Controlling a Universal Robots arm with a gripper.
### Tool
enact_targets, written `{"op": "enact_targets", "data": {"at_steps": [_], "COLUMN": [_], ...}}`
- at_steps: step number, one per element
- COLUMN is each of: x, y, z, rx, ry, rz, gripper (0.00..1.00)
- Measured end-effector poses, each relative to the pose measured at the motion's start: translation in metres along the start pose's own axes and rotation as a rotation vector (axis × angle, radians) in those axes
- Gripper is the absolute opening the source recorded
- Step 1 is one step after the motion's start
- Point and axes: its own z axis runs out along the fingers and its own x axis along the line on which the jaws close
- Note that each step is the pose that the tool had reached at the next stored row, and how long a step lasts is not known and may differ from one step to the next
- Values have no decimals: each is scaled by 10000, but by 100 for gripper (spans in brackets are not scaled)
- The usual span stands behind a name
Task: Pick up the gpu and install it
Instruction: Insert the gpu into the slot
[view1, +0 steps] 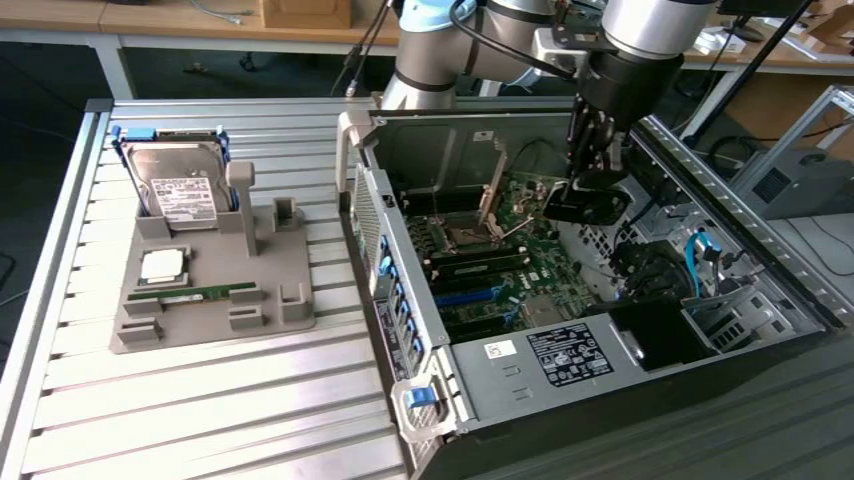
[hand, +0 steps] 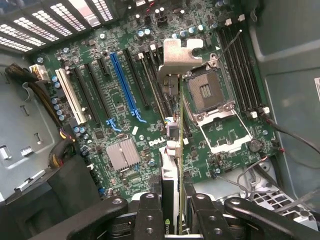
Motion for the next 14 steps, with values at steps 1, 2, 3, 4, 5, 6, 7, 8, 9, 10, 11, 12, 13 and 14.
{"op": "enact_targets", "data": {"at_steps": [1,2,3,4,5,6,7,8,9,10,11,12,13,14], "x": [0,0,0,0,0,0,0,0,0,0,0,0,0,0], "y": [0,0,0,0,0,0,0,0,0,0,0,0,0,0], "z": [0,1,1,1,1,2,2,3,3,4,4,4,4,5], "rx": [-2,-5,-7,-8,-10,-12,-14,-16,-19,-21,-23,-25,-27,-29], "ry": [-4,-10,-15,-19,-22,-27,-31,-35,-42,-47,-51,-55,-59,-66], "rz": [-47,-123,-166,-213,-258,-312,-356,-399,-488,-546,-594,-640,-691,-752], "gripper": [27,27,27,27,27,27,27,27,27,27,27,27,27,27]}}
